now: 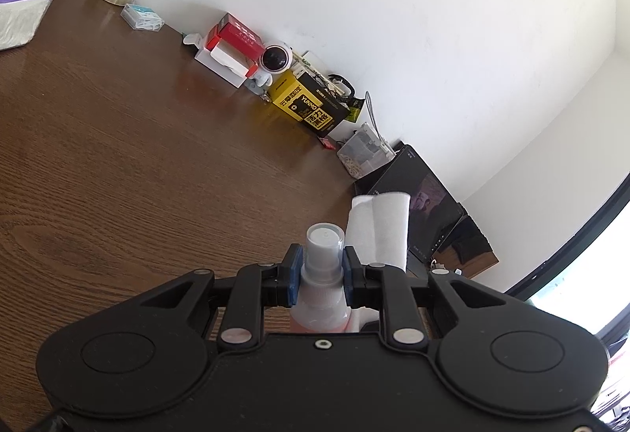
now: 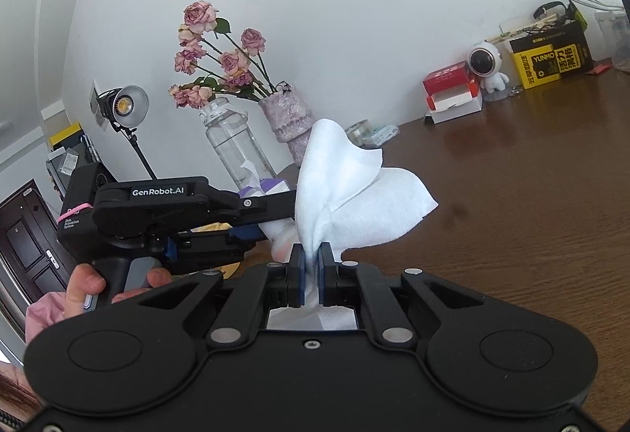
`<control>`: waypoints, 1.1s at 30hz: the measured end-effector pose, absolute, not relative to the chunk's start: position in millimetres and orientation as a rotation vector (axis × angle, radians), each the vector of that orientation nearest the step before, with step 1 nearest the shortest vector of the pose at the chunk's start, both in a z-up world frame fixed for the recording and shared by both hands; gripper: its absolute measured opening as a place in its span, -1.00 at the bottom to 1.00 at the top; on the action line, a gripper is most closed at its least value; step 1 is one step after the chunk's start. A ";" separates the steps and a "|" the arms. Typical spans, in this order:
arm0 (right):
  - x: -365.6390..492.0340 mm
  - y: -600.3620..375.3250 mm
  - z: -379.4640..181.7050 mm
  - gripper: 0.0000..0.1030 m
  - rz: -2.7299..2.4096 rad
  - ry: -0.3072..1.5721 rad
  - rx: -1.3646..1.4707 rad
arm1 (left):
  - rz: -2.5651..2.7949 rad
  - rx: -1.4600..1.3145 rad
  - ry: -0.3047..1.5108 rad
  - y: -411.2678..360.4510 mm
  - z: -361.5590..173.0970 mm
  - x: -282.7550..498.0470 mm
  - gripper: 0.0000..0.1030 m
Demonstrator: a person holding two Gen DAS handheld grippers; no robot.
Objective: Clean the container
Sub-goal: 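Raise the tissue with the right gripper toward the bottle held by the left gripper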
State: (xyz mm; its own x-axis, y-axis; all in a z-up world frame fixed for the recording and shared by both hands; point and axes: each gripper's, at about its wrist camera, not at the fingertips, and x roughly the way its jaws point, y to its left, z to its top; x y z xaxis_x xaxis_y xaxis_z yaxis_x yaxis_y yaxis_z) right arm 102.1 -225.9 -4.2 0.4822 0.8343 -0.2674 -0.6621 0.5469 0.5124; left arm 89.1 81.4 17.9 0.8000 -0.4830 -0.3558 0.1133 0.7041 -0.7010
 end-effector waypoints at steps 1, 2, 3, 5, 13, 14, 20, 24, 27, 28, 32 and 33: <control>102.0 -228.2 -6.9 -0.88 0.931 0.533 0.368 | -0.350 -0.720 0.556 81.7 17.8 89.1 -0.59; 101.9 -230.2 -9.5 -0.88 0.926 0.541 0.372 | -0.349 -0.721 0.555 81.9 17.7 89.0 -0.59; 101.8 -232.3 -12.1 -0.88 0.920 0.548 0.376 | -0.348 -0.720 0.554 82.0 17.7 89.0 -0.59; 101.6 -236.1 -16.5 -0.89 0.912 0.561 0.384 | -0.345 -0.719 0.553 82.2 17.6 89.1 -0.59; 99.6 -237.2 -18.5 -0.89 0.912 0.569 0.392 | -0.343 -0.715 0.561 81.3 16.6 89.2 -0.59; 99.5 -236.0 -17.4 -0.89 0.916 0.567 0.391 | -0.344 -0.714 0.562 81.2 16.6 89.3 -0.59; 98.4 -228.3 -8.4 -0.88 0.938 0.549 0.376 | -0.345 -0.714 0.562 80.8 16.3 90.0 -0.59; 96.5 -222.5 0.6 -0.88 0.961 0.519 0.357 | -0.349 -0.720 0.560 81.1 16.3 89.9 -0.59; 94.4 -218.1 8.5 -0.88 0.978 0.490 0.339 | -0.351 -0.721 0.559 81.4 16.4 89.6 -0.59; 93.9 -216.8 11.0 -0.88 0.982 0.481 0.334 | -0.352 -0.722 0.559 81.5 16.3 89.3 -0.59; 93.0 -214.6 16.4 -0.88 0.992 0.463 0.325 | -0.355 -0.723 0.554 82.6 16.8 88.1 -0.59; 93.0 -214.5 16.5 -0.88 0.993 0.463 0.325 | -0.356 -0.723 0.552 82.7 16.8 87.8 -0.59</control>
